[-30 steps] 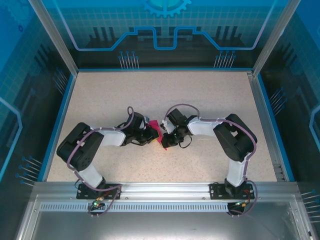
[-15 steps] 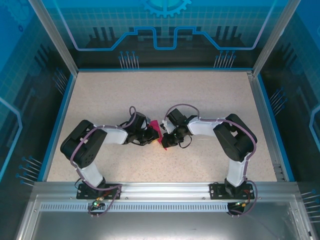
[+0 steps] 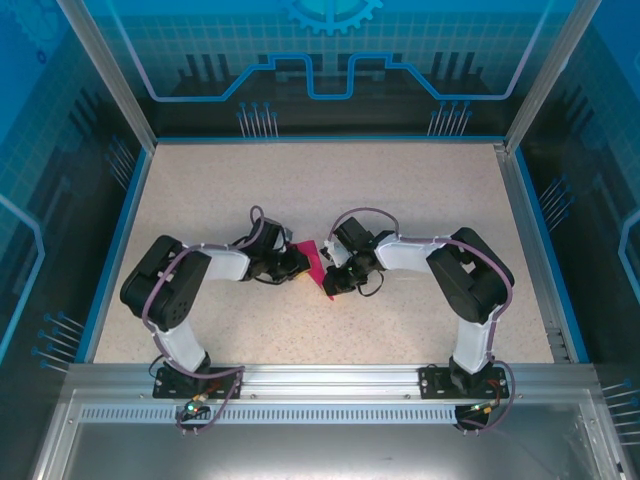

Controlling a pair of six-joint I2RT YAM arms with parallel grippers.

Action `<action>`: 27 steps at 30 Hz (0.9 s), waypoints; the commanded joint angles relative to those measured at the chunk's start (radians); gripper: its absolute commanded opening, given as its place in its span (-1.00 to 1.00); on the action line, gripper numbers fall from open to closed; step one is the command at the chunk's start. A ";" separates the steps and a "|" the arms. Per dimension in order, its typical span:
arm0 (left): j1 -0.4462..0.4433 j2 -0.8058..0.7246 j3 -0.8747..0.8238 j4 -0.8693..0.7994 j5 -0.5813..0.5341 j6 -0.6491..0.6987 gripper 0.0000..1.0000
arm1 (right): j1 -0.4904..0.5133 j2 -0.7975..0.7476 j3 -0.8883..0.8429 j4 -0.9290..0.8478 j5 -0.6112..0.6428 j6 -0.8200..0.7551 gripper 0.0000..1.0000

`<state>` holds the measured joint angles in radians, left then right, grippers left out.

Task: Fold a paper plane with a square sheet of paper (pick it up from the middle)
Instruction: Fold the wing for the fifth time at the center of the table.

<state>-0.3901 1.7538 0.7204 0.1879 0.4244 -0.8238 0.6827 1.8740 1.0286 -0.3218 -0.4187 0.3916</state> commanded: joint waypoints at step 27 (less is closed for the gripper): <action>0.146 0.108 0.161 -0.162 -0.044 0.191 -0.71 | 0.012 0.056 -0.038 -0.126 0.072 -0.007 -0.86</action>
<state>-0.2794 1.8271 0.8516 0.0559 0.4656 -0.6891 0.6827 1.8740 1.0286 -0.3218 -0.4187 0.3916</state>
